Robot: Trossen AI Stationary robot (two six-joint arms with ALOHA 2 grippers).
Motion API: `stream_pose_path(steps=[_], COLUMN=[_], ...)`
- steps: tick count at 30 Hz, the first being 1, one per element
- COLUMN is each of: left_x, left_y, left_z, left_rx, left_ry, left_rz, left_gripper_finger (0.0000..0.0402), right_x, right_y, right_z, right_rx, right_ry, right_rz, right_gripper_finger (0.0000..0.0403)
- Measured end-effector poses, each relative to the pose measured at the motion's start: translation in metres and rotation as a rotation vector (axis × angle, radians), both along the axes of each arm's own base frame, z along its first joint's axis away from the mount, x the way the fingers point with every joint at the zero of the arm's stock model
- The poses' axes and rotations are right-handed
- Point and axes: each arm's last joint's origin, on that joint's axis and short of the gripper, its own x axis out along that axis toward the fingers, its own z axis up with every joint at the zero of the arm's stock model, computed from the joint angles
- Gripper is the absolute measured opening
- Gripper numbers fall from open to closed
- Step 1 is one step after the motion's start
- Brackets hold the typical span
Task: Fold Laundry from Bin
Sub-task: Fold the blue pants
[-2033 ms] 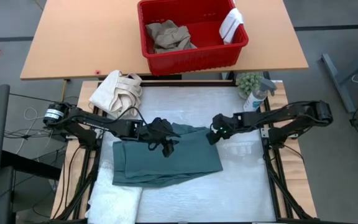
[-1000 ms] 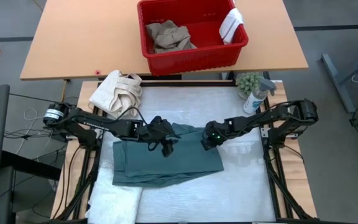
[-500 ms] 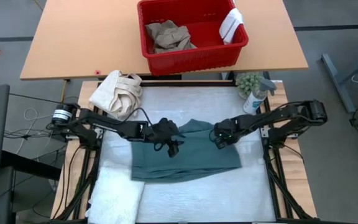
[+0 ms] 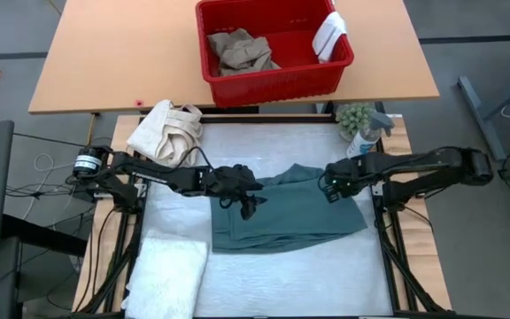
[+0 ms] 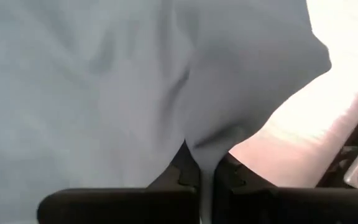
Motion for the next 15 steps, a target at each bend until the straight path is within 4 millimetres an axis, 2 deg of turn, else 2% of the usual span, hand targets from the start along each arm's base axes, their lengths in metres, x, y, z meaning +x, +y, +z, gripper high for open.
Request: stream_pose_path(steps=[6,15], left_x=[-0.003,-0.021], left_y=[-0.002,0.006], left_z=[0.004,0.06], left_rx=[-0.013,0.068], left_ry=[-0.004,-0.103], left_rz=[-0.051,-0.024], left_gripper_finger=[0.022,0.022], right_x=[0.007,0.049], right_y=[0.0,-0.001], right_z=[0.034,0.057], right_rx=[0.006,-0.007], right_ry=[-0.171,-0.316], right_rz=[-0.012,0.038], right_gripper_finger=[0.0027,0.0027])
